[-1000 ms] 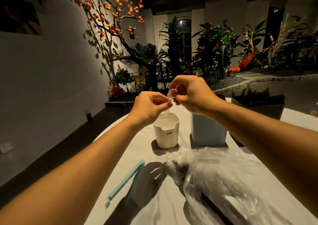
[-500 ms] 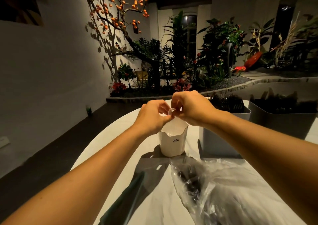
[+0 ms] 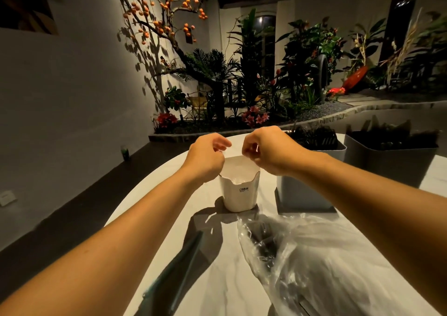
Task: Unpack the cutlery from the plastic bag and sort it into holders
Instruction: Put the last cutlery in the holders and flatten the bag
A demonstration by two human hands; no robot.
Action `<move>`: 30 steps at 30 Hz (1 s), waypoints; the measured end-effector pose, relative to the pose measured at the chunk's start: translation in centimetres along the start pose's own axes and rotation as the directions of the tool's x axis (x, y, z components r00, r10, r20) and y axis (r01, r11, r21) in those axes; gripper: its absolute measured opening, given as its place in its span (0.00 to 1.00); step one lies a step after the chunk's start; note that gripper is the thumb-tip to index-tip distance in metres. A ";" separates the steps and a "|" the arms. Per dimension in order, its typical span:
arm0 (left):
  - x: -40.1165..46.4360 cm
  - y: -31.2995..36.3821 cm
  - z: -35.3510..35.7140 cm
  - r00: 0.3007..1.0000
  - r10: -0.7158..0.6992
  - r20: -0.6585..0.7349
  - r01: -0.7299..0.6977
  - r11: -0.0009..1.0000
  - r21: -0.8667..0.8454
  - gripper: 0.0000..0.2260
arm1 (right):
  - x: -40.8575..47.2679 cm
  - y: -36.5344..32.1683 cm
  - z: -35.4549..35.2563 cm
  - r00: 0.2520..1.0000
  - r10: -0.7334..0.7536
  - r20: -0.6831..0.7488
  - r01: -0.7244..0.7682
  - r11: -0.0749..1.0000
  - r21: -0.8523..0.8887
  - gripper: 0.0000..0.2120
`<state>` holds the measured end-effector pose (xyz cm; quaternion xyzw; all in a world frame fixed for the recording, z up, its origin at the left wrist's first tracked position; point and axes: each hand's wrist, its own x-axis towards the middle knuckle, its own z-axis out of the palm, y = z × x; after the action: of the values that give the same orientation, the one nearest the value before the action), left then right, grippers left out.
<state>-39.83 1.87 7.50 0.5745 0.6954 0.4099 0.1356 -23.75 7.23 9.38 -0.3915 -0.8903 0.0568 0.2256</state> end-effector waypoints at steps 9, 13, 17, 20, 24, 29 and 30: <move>-10.8 5.9 -0.1 0.984 0.069 0.165 -0.032 0.976 -0.215 0.09 | -10.7 -1.9 -4.8 0.999 0.051 0.004 -0.051 0.982 0.181 0.08; -14.6 6.7 1.6 0.972 0.127 0.198 -0.106 0.988 -0.114 0.07 | -15.2 -1.8 -5.9 0.980 0.103 0.169 -0.157 0.923 0.351 0.10; -17.2 6.7 4.1 0.967 0.165 0.193 -0.183 0.980 0.083 0.12 | -18.8 -1.6 -5.8 0.894 0.151 0.421 -0.291 0.912 0.291 0.09; -18.5 5.7 6.3 0.992 0.072 0.100 -0.099 0.949 0.300 0.28 | -20.6 -1.1 -3.6 0.855 0.187 0.484 -0.280 0.952 0.127 0.08; -19.4 3.6 8.0 0.982 -0.115 0.151 0.052 0.929 0.365 0.25 | -21.7 -0.3 0.2 0.876 0.180 0.447 -0.204 0.979 0.005 0.12; -19.0 2.4 9.1 0.983 -0.182 0.010 0.180 0.980 0.079 0.13 | -21.3 0.4 3.1 0.926 0.210 0.315 -0.240 0.969 0.059 0.16; -18.8 2.2 9.2 0.981 -0.196 -0.012 0.196 0.981 0.003 0.12 | -21.1 0.5 3.4 0.936 0.229 0.268 -0.251 0.967 0.051 0.14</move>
<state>-26.60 -11.38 -1.99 0.5011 0.7502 0.3965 0.1701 -12.45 -7.44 -1.38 -0.4764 -0.8545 0.1722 0.1148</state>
